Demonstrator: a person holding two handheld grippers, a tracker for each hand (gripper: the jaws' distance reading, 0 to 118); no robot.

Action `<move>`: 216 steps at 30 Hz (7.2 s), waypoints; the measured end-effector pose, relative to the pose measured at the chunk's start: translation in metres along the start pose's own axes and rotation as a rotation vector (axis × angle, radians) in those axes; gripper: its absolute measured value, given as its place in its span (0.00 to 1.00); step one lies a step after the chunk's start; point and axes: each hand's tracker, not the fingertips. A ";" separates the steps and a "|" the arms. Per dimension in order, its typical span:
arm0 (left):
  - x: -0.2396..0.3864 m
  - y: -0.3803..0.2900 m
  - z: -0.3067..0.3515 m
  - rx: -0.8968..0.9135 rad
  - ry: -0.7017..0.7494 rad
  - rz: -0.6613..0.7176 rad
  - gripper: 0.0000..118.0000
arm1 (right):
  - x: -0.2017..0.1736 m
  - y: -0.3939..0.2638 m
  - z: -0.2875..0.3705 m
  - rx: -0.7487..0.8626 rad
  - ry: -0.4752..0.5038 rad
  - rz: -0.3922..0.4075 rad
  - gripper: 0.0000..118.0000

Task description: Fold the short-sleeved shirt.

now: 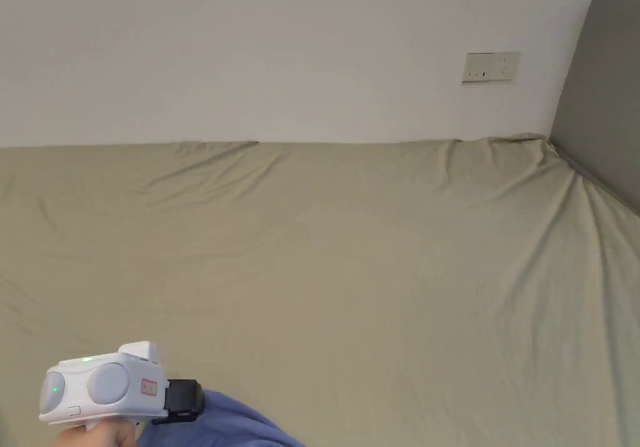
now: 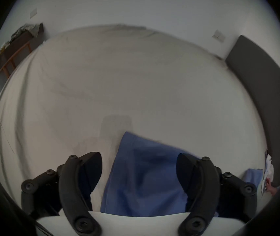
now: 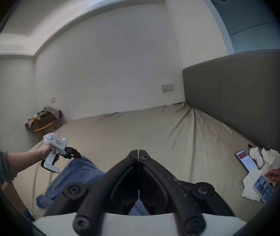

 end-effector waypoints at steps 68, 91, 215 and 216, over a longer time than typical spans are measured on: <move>-0.001 -0.003 0.465 1.409 -0.220 0.043 0.01 | -0.034 0.246 -0.058 0.600 0.165 0.059 0.12; -0.067 -0.183 0.288 0.721 -0.176 0.084 0.01 | 0.028 -0.004 -0.067 -0.054 0.093 0.128 0.12; -0.009 -0.301 0.535 1.496 0.024 0.075 0.02 | -0.040 0.141 0.187 0.800 0.092 0.054 0.00; -0.006 -0.282 0.537 1.488 0.021 0.061 0.02 | -0.033 0.155 0.173 0.800 0.103 0.052 0.00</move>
